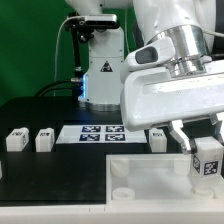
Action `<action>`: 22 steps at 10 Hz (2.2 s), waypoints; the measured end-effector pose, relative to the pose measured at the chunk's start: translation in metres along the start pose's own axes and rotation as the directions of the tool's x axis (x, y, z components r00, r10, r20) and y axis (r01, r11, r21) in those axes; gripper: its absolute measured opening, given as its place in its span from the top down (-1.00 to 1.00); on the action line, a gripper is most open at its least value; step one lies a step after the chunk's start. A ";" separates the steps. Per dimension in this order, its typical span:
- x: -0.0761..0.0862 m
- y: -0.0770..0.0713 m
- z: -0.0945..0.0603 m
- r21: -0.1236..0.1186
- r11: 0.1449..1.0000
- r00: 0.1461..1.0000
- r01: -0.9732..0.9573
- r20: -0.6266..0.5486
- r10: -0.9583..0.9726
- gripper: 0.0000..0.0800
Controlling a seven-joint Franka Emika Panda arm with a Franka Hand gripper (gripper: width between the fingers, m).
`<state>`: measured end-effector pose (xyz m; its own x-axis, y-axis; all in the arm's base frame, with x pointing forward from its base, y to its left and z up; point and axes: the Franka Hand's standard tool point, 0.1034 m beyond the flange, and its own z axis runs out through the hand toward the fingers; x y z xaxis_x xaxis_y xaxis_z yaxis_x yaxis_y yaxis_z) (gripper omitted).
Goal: Assemble one leg
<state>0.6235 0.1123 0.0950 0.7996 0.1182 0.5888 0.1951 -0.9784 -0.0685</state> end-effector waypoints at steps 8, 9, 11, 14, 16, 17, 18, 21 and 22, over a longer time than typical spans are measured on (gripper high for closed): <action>-0.002 0.000 0.001 0.000 1.000 1.000 -0.001 0.005 0.001 -0.57; -0.002 0.000 0.001 0.000 1.000 1.000 -0.001 0.005 0.001 -0.61; -0.002 0.000 0.001 0.000 1.000 1.000 -0.001 0.005 0.001 -0.62; -0.002 0.000 0.001 0.000 1.000 1.000 -0.001 0.005 0.001 -0.62; -0.002 0.000 0.001 0.000 1.000 1.000 -0.001 0.005 0.001 -0.62; -0.003 0.002 0.002 0.007 1.000 1.000 -0.004 0.030 0.004 -0.62; 0.004 0.010 -0.002 0.019 1.000 0.997 -0.013 0.082 0.011 -0.62; 0.012 0.013 -0.006 0.082 0.992 0.940 -0.100 0.334 0.068 -0.62; 0.013 0.009 -0.007 0.099 0.987 0.895 -0.130 0.440 0.073 -0.62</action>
Offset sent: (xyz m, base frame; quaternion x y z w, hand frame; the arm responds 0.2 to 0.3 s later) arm 0.0000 0.0000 0.0000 0.0000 0.0000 0.0000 1.0000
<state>0.6316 0.1039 0.1078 0.9799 0.1086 0.1673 0.1451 -0.9637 -0.2243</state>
